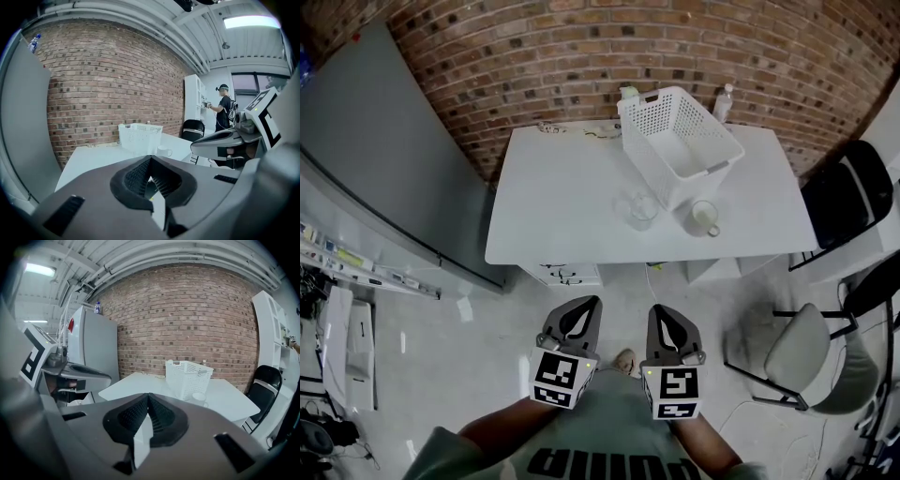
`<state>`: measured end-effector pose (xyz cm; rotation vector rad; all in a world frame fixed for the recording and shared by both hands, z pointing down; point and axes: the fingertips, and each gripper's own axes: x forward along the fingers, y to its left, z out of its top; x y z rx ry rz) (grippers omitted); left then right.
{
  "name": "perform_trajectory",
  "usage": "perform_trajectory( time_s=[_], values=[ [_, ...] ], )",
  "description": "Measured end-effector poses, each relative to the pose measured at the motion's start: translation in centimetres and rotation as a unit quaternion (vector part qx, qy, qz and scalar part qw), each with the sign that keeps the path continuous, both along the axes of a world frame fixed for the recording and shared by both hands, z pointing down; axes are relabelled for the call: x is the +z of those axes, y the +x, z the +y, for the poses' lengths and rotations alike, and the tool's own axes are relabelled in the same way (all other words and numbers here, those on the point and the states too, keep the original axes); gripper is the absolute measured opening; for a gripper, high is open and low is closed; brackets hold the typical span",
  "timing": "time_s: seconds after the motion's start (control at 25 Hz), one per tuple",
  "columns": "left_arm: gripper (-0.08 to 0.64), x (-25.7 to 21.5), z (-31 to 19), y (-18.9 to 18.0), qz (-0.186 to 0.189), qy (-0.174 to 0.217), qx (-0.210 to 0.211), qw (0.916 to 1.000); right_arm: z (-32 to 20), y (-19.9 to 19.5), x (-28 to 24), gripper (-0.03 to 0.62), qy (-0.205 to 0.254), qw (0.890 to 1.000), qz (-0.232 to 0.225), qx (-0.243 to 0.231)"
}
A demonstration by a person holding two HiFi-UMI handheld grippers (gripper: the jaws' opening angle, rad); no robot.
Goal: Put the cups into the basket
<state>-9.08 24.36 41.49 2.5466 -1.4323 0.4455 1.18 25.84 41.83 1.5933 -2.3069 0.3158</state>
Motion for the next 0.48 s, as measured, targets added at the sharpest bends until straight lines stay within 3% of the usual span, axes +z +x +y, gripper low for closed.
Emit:
perform_trajectory(
  time_s=[0.48],
  values=[
    [0.003,0.5,-1.3,1.5,-0.007,-0.006,-0.008,0.9999,-1.8,1.6,0.6,0.012,-0.007,1.000,-0.006,-0.003]
  ],
)
